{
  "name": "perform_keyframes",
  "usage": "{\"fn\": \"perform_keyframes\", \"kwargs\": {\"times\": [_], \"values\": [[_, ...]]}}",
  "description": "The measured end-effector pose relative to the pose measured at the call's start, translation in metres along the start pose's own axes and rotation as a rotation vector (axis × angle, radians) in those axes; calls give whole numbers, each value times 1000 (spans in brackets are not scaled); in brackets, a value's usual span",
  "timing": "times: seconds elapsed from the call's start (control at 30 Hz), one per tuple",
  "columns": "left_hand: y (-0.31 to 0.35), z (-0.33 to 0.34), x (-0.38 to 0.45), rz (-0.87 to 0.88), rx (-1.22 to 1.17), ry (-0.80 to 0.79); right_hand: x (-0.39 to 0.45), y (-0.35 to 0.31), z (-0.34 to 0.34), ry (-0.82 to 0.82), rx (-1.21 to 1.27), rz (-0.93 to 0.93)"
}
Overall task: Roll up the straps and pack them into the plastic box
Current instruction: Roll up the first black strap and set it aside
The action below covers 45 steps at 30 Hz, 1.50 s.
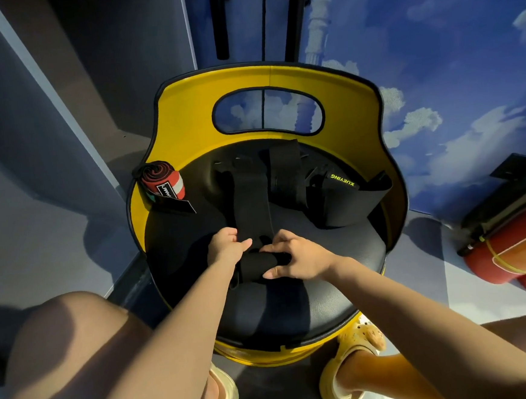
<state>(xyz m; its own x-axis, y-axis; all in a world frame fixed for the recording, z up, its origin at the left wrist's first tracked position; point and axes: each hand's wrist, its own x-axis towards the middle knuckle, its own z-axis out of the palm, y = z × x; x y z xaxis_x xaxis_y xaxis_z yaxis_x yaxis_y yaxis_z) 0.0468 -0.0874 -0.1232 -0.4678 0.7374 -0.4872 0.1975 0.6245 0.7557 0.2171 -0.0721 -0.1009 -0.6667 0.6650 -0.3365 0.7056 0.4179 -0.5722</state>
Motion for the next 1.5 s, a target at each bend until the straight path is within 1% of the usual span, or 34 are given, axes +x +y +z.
{"fn": "perform_keyframes", "kwargs": {"times": [0.1, 0.23, 0.37, 0.47, 0.57, 0.67, 0.73, 0.8, 0.87, 0.93, 1.03, 1.13, 1.23, 1.33, 1.4, 1.5], "values": [[-1, 3, 2, 26, 60, 35, 3, 2, 1, 6, 12, -22], [3, 2, 5, 28, 147, 40, 6, 2, -4, -9, 61, -50], [7, -4, 3, 65, 162, 43, 9, 3, -11, -47, 62, -19], [9, -11, -5, 188, 172, 36, 15, 6, -16, -26, 109, 31], [9, -14, -21, 318, 201, -55, 23, 7, -20, 14, 146, 97], [7, -18, -29, 478, 411, -102, 32, 4, -25, 31, 139, 111], [7, -23, -29, 511, 508, -163, 35, 2, -28, 42, 139, 121], [7, -26, -27, 501, 562, -225, 37, 1, -28, 76, 156, 141], [8, -26, -26, 490, 579, -232, 39, 0, -26, 130, 168, 154], [10, -26, -23, 469, 536, -227, 42, -2, -22, 216, 179, 151], [15, -29, -17, 416, 468, -276, 43, -5, -13, 359, 190, 112], [22, -34, -12, 353, 437, -341, 40, -5, -3, 426, 225, 61], [26, -36, -8, 313, 401, -377, 32, 2, -3, 355, 294, 35], [26, -35, -5, 270, 362, -385, 29, 7, -5, 240, 191, -44], [26, -34, -4, 242, 345, -383, 31, 7, -7, 225, 147, -59], [24, -33, -4, 191, 316, -391, 31, 6, -11, 206, 151, -40]]}}
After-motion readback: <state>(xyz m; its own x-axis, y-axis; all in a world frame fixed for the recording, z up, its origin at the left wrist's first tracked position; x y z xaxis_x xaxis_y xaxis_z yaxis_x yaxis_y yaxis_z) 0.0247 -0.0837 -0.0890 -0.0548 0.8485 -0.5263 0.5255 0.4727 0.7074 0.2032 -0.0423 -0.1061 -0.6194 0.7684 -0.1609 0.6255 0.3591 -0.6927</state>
